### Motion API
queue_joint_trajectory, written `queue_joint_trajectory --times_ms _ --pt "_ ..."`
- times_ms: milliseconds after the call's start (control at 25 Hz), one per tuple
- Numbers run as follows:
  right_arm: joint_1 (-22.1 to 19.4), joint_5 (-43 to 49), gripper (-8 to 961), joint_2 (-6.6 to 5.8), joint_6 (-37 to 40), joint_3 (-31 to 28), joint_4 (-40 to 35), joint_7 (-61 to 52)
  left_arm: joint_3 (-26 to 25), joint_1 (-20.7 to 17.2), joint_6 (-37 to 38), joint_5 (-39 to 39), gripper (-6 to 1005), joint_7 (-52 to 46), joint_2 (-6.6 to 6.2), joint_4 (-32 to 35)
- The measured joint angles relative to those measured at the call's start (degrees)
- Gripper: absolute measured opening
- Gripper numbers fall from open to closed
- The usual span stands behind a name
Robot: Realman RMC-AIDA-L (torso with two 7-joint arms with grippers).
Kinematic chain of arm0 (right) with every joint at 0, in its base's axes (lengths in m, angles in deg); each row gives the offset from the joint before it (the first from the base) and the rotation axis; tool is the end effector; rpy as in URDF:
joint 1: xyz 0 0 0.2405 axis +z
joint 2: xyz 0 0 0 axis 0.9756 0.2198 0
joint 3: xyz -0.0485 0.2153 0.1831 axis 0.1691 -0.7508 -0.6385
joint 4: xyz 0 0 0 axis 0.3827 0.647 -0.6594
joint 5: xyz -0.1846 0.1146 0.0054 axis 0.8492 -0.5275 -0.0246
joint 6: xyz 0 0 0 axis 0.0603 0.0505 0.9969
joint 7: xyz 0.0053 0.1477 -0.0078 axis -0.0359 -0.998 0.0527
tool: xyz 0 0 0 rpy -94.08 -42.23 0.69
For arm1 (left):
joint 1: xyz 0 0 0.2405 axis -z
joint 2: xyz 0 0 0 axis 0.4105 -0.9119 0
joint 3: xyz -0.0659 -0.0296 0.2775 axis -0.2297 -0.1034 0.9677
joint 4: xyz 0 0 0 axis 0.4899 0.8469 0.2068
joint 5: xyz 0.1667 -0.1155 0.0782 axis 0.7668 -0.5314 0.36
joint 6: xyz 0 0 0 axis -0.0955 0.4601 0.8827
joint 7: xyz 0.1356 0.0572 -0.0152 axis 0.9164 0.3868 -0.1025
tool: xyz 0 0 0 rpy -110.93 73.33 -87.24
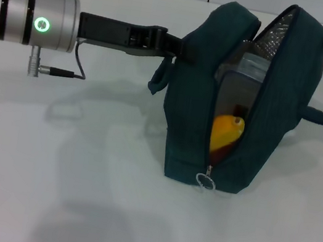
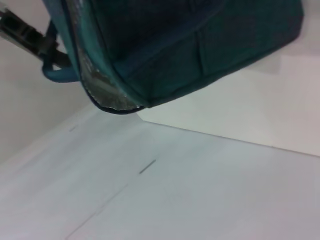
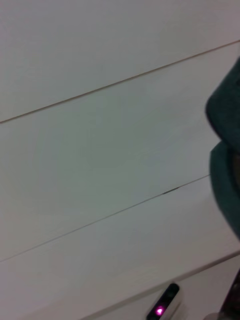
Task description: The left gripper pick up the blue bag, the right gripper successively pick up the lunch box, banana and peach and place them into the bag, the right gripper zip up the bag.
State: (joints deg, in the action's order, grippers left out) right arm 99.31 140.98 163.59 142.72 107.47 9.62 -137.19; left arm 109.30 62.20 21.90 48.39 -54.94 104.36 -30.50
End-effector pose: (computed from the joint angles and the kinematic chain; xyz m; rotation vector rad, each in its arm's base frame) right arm 0.2963 0.3666 0.0707 -2.3497 0.7401 0.9502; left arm -0.1965 0.4006 -0.0195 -2.6227 -1.5158 -0.7857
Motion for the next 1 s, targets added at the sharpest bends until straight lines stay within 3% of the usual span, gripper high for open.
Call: queue_joint_trajectory --times_ms 320,520,800,1000 --pt "2.6 -0.4 383 -0.34 -1.1 -0.1 -5.9 -4.0 -0.1 -1.8 -1.3 -0.4 84 1.8 -0.21 -0.7" --pt "5.7 1.9 387 -1.71 -1.6 0.0 -4.4 -6.5 -2.4 -2.3 -1.6 -0.8 89 2.8 0.11 -0.7" --pt "5.9 2.4 394 -2.29 0.6 0.3 -4.0 -6.5 -2.9 -2.5 -1.5 -1.1 96 3.4 0.22 -0.7" --pt "4.5 1.6 521 -2.13 3.8 -1.9 -6.0 -5.8 -2.9 -2.6 -1.5 -1.0 101 3.5 0.23 -0.8"
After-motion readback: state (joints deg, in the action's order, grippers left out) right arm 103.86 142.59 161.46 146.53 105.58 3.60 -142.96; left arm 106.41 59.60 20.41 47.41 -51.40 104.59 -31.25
